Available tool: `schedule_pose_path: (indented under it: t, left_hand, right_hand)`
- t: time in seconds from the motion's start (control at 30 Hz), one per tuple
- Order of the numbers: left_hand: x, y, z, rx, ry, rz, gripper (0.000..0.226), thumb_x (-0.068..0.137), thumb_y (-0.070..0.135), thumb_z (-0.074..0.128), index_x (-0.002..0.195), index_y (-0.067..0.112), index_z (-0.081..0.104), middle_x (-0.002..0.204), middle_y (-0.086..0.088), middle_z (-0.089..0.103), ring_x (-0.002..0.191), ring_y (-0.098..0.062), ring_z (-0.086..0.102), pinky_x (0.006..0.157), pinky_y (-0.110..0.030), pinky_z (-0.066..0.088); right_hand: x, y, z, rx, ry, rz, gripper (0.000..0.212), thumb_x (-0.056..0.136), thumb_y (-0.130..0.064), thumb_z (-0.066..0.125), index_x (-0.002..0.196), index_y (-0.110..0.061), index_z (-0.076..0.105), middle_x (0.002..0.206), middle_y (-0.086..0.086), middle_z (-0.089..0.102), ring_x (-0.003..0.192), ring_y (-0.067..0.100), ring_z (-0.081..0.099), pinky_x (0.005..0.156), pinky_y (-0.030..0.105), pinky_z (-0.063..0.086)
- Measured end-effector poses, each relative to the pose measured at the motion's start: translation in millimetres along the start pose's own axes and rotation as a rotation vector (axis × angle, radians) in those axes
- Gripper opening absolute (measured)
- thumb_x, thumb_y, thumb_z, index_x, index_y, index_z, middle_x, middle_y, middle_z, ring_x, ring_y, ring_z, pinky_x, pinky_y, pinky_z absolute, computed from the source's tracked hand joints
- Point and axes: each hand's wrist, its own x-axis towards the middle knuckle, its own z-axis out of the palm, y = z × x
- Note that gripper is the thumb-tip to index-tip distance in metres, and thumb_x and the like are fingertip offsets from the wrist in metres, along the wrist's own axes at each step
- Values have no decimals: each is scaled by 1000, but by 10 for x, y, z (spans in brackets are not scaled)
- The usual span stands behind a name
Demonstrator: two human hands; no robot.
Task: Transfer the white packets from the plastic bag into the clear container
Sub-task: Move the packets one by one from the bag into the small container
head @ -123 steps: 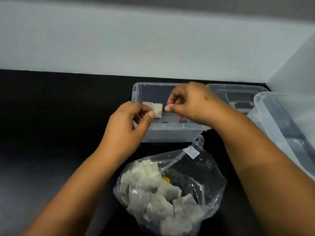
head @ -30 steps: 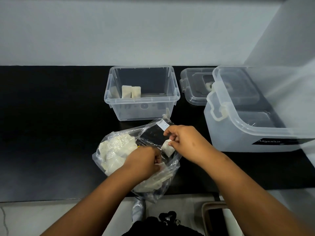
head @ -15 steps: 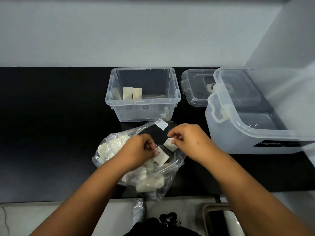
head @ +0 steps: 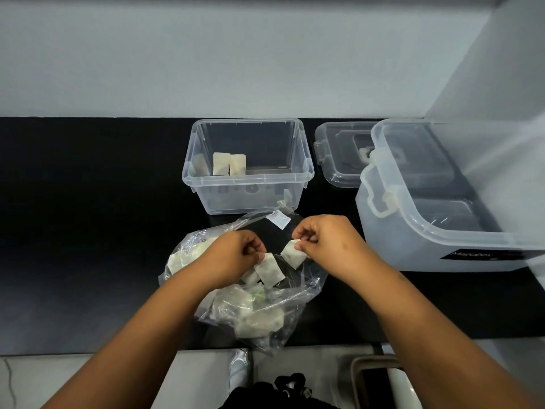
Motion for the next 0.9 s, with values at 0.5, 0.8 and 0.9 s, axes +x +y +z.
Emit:
schedule_pose_path:
  t: [0.5, 0.8, 0.9]
  left_hand:
    - [-52, 31, -156, -112, -52, 64, 22, 81, 2, 69, 96, 18, 70, 85, 1, 70, 72, -7, 63, 64, -12, 51]
    - [-49, 78, -358, -250, 17, 124, 13, 85, 4, 66, 89, 14, 73, 82, -10, 73, 81, -33, 69, 78, -47, 58]
    - [-4, 160, -503, -314, 40, 142, 12, 87, 7, 64, 90, 16, 71, 85, -12, 73, 82, -34, 70, 78, -49, 58]
  right_hand:
    - [21, -22, -55, -34, -26, -27, 12, 86, -18, 70, 97, -23, 73, 83, -10, 67, 75, 1, 63, 75, 17, 51]
    - [147, -251, -267, 10, -19, -85, 8, 83, -19, 73, 89, -24, 74, 71, -19, 62, 63, -11, 56, 64, 3, 41]
    - [267, -380, -385, 5, -20, -116, 9, 81, -19, 75, 87, -25, 75, 71, -17, 64, 62, -8, 57, 63, 6, 42]
